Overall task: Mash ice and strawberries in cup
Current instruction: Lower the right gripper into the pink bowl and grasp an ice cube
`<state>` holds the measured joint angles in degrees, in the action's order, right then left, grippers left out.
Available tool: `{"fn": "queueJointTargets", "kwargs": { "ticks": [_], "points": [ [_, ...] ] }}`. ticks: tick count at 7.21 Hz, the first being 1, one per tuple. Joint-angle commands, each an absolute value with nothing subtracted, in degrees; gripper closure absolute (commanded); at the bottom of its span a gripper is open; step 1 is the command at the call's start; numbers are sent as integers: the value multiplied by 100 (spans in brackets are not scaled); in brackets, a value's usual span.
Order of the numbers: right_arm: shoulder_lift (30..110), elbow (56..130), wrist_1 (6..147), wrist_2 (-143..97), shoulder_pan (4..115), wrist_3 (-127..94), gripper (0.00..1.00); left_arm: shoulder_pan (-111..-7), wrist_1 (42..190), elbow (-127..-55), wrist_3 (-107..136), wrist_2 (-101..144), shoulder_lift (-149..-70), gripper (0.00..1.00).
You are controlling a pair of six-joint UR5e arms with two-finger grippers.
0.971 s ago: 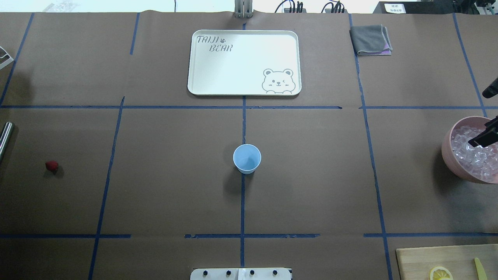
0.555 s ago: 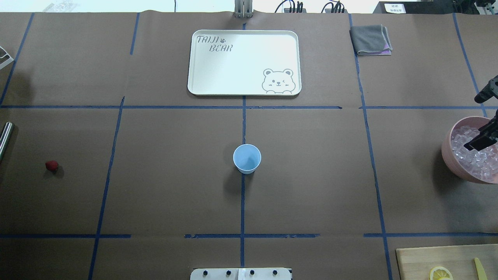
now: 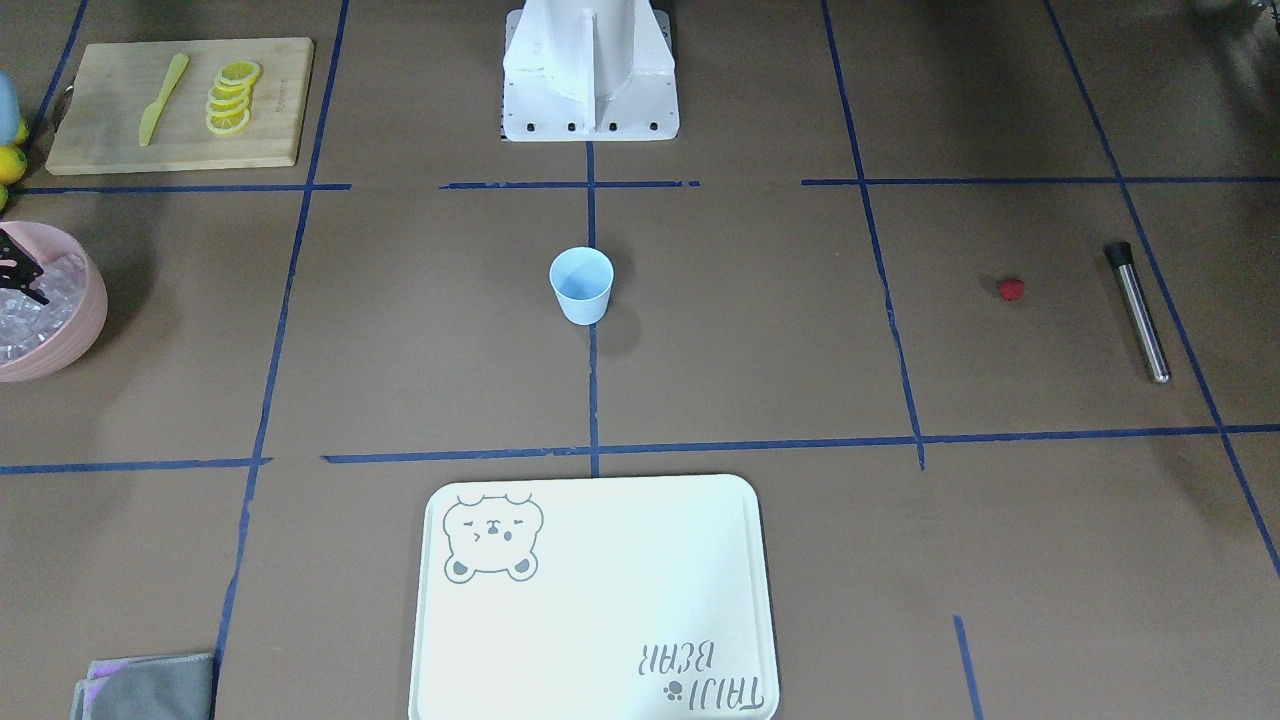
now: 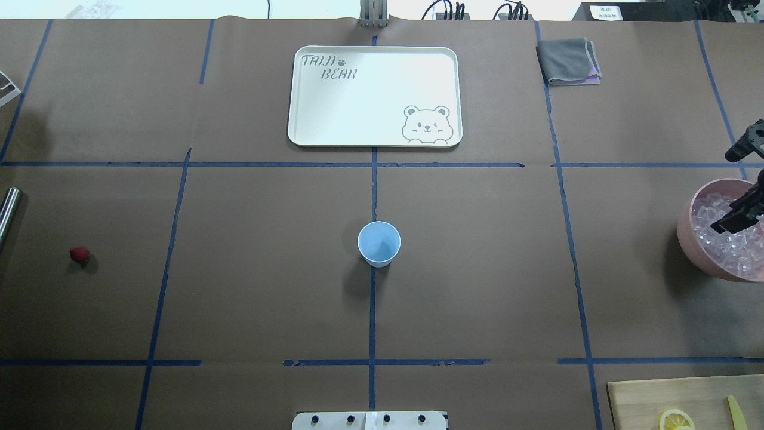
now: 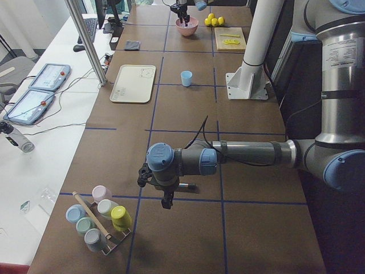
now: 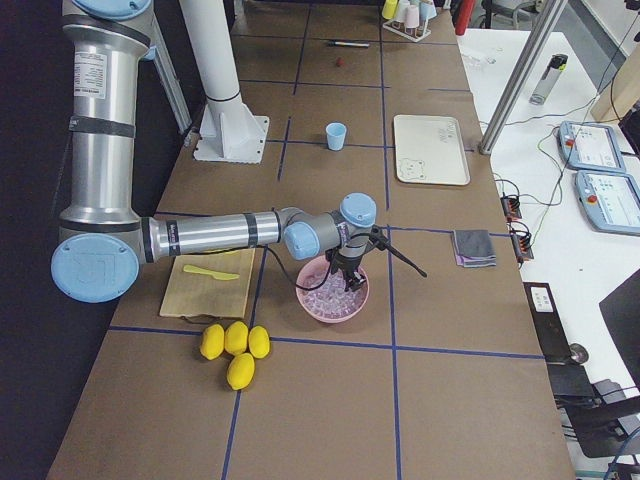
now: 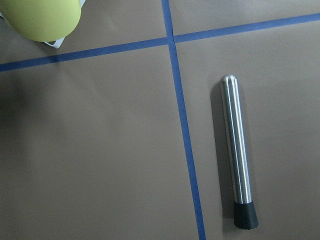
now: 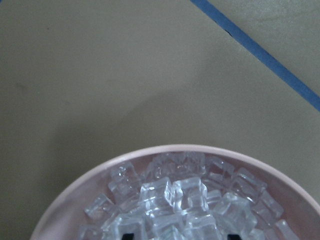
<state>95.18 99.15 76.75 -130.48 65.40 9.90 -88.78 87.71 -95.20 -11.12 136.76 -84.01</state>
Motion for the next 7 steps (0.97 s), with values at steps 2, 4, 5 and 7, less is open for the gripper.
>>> {"fn": "queueJointTargets", "kwargs": {
  "ticks": [2,4,5,7],
  "points": [
    [9519,9932,7690,-13078,6539,984,45,-8877,8771,-9519,-1107,13676,-8402,0],
    [9536,9923,7691,-13078,6539,993,88,-8877,8771,-9519,-1116,13676,-8402,0],
    [9545,9923,7682,-13078,6548,993,97,-8877,8771,-9527,-1108,13676,-8402,0],
    [9510,9984,7708,-13096,6548,993,97,-8877,8771,-9527,-1107,13684,-8402,0]
  ]
}}
